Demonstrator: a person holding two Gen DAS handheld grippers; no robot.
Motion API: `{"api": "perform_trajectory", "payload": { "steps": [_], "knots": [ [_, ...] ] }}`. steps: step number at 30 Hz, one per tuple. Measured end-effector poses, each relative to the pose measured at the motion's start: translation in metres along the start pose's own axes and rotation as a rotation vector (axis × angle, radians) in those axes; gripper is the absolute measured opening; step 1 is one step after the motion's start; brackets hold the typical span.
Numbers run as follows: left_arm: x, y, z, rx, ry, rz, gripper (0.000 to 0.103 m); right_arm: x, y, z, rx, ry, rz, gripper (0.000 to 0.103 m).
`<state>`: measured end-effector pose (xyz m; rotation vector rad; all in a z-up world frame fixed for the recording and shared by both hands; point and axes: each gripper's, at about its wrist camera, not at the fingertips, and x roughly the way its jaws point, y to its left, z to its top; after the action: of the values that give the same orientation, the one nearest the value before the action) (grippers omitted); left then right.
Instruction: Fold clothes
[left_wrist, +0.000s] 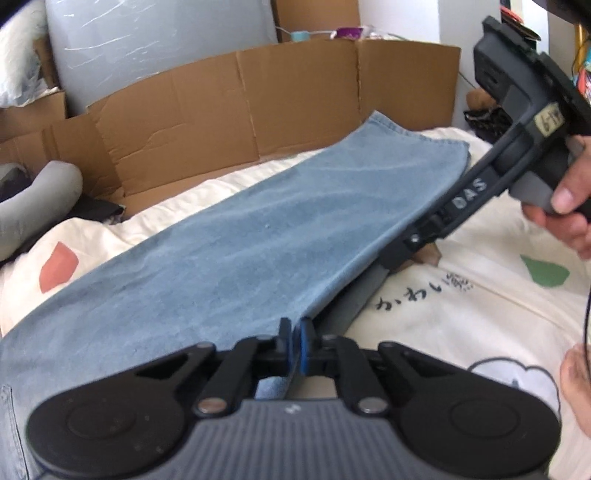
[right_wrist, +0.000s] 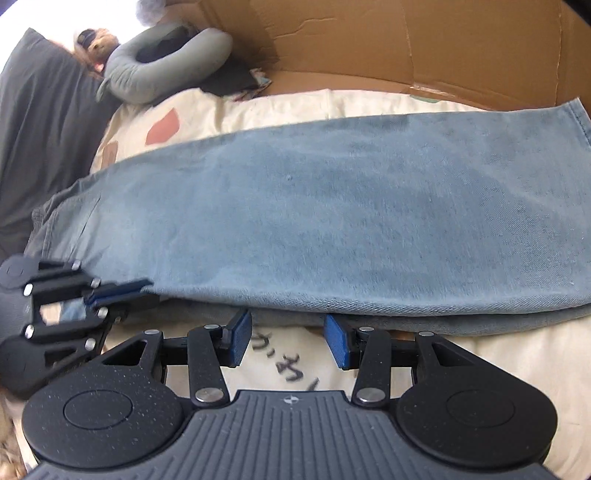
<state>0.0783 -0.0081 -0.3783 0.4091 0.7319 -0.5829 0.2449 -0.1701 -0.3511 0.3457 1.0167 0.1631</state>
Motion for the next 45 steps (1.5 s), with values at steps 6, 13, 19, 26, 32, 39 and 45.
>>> {"api": "perform_trajectory", "payload": {
  "steps": [6, 13, 19, 26, 32, 39, 45],
  "knots": [
    [0.001, 0.007, 0.006, -0.041, -0.006, 0.006, 0.002, 0.014, 0.014, 0.01, 0.026, -0.028, -0.015, 0.051],
    [0.002, 0.009, 0.005, -0.034, -0.005, 0.002, 0.002, 0.044, 0.029, 0.0, -0.02, 0.063, -0.054, 0.05],
    [0.011, 0.0, -0.005, -0.015, 0.038, -0.005, 0.007, 0.042, 0.041, -0.013, -0.087, 0.084, -0.068, 0.05],
    [0.028, -0.021, -0.03, 0.047, 0.102, 0.041, 0.012, 0.041, 0.046, -0.018, -0.102, 0.098, -0.073, 0.05],
    [0.018, -0.026, -0.036, 0.082, 0.116, 0.082, 0.021, 0.034, 0.045, -0.02, -0.063, 0.128, -0.042, 0.049],
    [-0.03, -0.017, -0.048, 0.006, 0.086, 0.179, 0.069, 0.02, 0.05, -0.023, -0.019, 0.122, 0.036, 0.047],
    [-0.064, -0.009, -0.069, -0.052, 0.084, 0.305, 0.075, 0.013, 0.065, -0.021, -0.049, 0.107, 0.091, 0.047]
  ]
}}
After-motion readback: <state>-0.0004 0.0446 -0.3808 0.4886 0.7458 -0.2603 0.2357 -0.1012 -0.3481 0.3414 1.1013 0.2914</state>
